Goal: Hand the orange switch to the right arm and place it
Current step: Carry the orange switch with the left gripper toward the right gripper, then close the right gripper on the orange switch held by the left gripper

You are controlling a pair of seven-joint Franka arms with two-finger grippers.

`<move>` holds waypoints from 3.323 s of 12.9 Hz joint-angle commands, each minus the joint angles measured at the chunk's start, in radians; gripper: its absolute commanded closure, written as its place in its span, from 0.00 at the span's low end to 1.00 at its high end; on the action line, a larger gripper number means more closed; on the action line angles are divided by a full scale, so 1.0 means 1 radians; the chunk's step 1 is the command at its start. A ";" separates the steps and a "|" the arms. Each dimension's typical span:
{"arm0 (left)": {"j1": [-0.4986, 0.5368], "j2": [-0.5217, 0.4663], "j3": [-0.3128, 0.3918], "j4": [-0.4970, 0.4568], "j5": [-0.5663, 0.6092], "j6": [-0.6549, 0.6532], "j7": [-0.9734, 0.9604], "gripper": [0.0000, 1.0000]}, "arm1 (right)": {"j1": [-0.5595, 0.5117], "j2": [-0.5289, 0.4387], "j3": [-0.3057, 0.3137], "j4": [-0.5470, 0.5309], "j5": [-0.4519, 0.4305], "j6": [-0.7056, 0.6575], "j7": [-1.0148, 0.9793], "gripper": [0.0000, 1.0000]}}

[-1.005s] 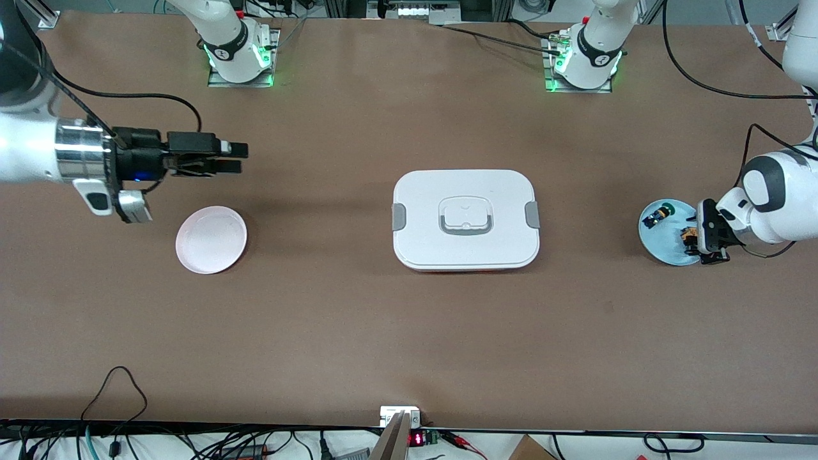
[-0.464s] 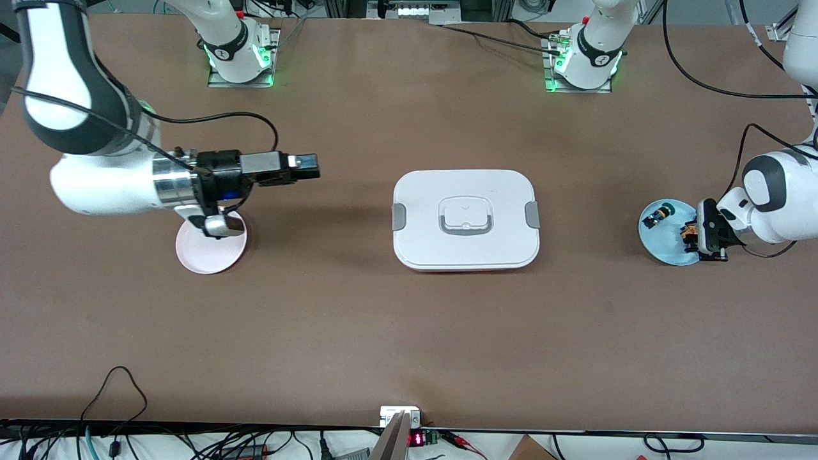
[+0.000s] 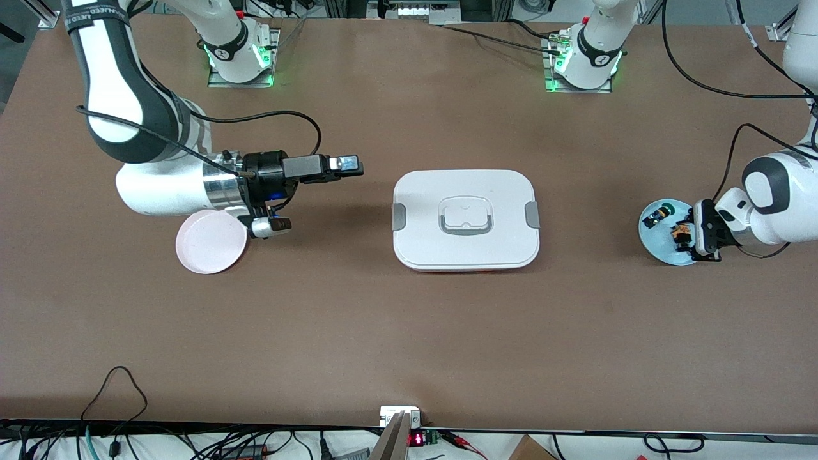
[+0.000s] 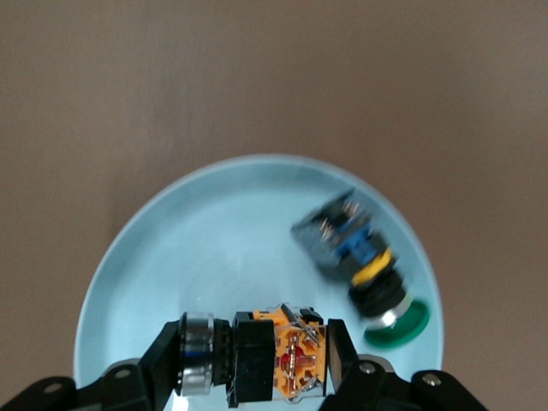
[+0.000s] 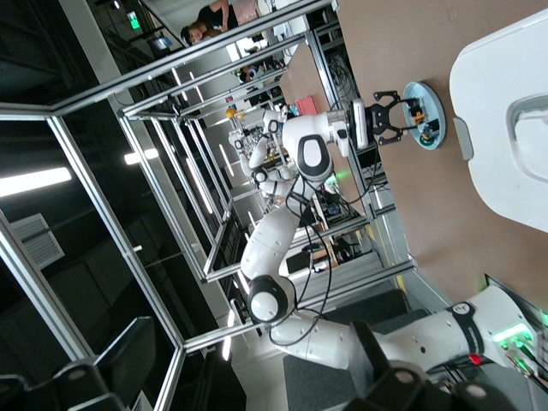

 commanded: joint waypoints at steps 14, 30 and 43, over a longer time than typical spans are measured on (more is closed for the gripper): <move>-0.233 -0.053 -0.079 0.134 -1.201 -0.708 0.049 1.00 | 0.206 0.041 -0.007 0.007 0.202 0.211 -0.016 0.00; -0.596 -0.159 -0.089 0.144 -1.617 -0.428 -0.129 1.00 | 0.238 0.042 -0.007 0.007 0.205 0.261 -0.002 0.00; -0.596 -0.157 -0.089 0.144 -1.615 -0.425 -0.129 1.00 | 0.232 0.094 -0.009 0.091 0.216 0.274 -0.002 0.01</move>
